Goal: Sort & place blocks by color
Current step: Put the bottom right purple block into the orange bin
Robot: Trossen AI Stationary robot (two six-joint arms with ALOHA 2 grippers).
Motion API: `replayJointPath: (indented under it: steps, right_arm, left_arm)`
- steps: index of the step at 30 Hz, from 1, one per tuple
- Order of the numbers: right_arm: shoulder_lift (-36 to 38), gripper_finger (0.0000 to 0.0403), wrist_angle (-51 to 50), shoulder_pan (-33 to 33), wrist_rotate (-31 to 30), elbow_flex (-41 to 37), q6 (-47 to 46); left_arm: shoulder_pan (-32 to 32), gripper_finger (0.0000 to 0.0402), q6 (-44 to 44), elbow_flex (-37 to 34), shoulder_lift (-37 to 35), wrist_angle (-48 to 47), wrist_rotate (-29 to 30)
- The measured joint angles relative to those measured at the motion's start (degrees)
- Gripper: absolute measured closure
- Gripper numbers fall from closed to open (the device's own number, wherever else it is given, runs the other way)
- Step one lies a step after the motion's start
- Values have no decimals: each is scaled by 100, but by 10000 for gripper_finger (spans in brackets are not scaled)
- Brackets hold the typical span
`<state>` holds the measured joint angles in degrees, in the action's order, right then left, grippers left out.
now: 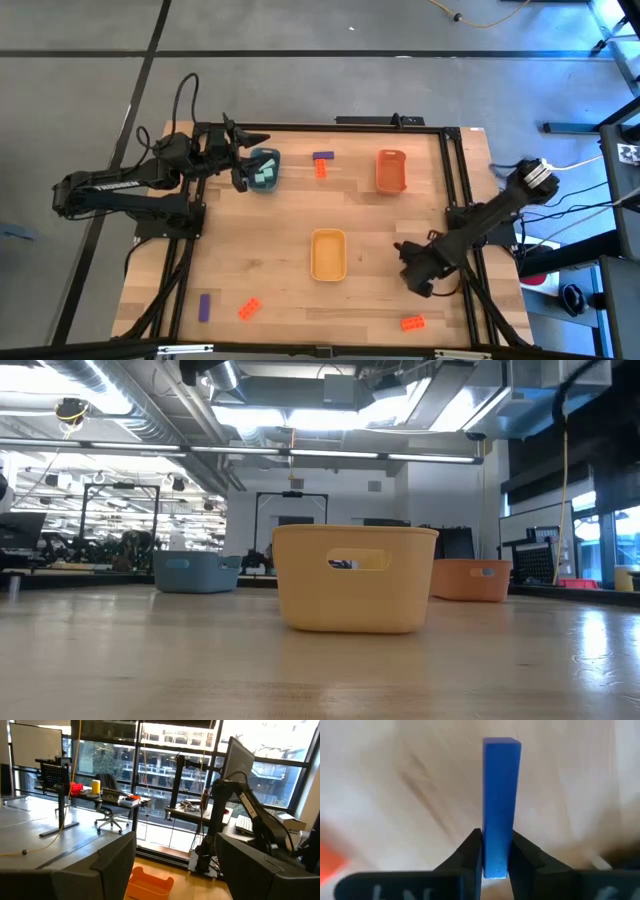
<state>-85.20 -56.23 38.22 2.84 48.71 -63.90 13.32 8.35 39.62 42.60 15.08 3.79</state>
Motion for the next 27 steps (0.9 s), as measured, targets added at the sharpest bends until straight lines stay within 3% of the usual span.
replayJointPath:
  steps: [3, 7, 11, 14, 21, 27]
  right_arm:
    - [598, 344, 620, -78, -210, -255, 130]
    - [1302, 344, 2904, -361, -320, -977, 430]
    - [1503, 344, 5158, -964, -615, -1708, 643]
    - [1452, 344, 6160, -1619, -1025, -1840, 1155]
    - [1394, 344, 7027, -3193, -1292, -1230, 2967]
    - [1322, 344, 7045, -3958, -990, -316, 4118]
  left_arm:
    - [0, 140, 1, 0, -1, 10, 9]
    - [0, 140, 24, 0, -1, 20, 9]
    - [0, 140, 53, 0, -1, 140, 7]
    - [0, 140, 55, 0, 1, 225, 7]
    - [0, 140, 346, 0, -1, 262, -43]
    - [-2, 140, 1212, 0, 1, 259, -662]
